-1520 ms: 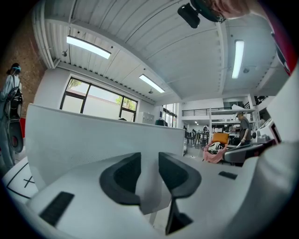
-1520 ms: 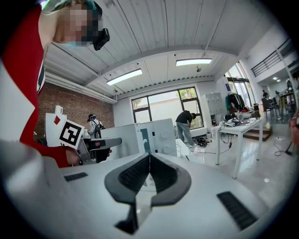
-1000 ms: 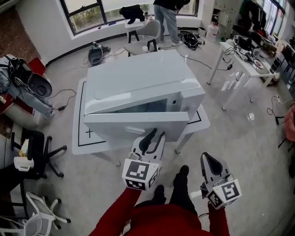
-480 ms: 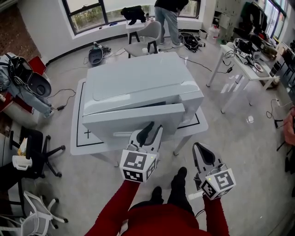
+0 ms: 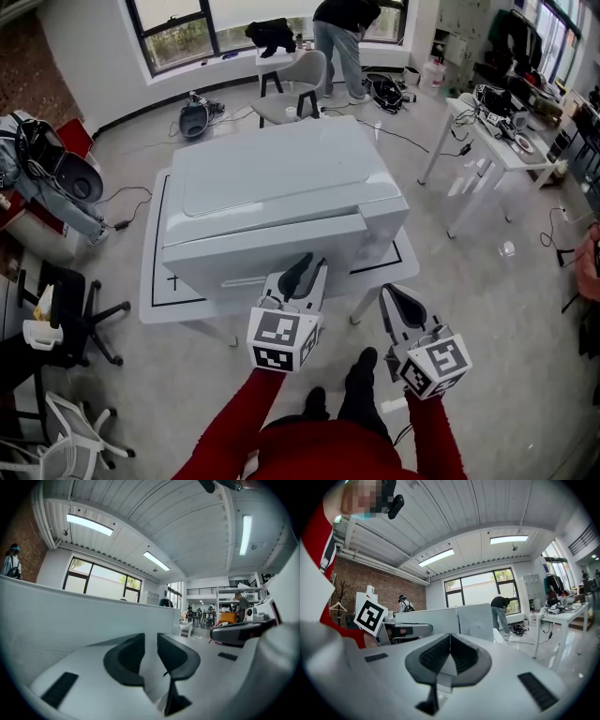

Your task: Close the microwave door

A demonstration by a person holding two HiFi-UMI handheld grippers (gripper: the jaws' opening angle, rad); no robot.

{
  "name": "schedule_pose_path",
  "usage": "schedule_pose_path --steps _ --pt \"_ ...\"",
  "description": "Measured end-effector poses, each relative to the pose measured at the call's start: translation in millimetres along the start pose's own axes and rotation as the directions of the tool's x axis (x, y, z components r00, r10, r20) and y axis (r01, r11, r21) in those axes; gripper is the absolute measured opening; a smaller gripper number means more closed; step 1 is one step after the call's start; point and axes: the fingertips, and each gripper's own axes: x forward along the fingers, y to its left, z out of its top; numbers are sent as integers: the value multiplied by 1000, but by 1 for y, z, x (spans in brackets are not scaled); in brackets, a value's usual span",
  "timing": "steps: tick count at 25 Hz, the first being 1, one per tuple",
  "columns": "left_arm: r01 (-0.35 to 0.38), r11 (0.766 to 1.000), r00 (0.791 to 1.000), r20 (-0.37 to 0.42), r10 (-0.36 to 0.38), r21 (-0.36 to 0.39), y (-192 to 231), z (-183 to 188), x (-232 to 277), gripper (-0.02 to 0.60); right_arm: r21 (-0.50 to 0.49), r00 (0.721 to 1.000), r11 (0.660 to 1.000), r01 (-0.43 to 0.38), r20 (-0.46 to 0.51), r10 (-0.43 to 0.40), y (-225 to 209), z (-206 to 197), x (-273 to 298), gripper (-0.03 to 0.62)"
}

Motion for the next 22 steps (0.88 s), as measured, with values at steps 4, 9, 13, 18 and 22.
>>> schedule_pose_path --steps 4,9,13,18,22 --pt "-44 999 999 2 44 -10 6 0 1 37 6 1000 1000 -6 5 6 -8 4 8 12" --pt "-55 998 998 -20 55 -8 5 0 1 37 9 999 999 -32 9 32 -8 8 19 14" --pt "-68 998 998 -18 68 5 5 0 -1 37 4 999 999 -50 13 50 -6 11 24 14" --pt "-59 998 998 -34 60 34 2 0 0 37 6 999 999 -53 5 53 -13 10 25 14" --pt "-75 996 997 -33 76 48 4 2 6 38 11 998 998 -57 -6 57 -18 6 26 14"
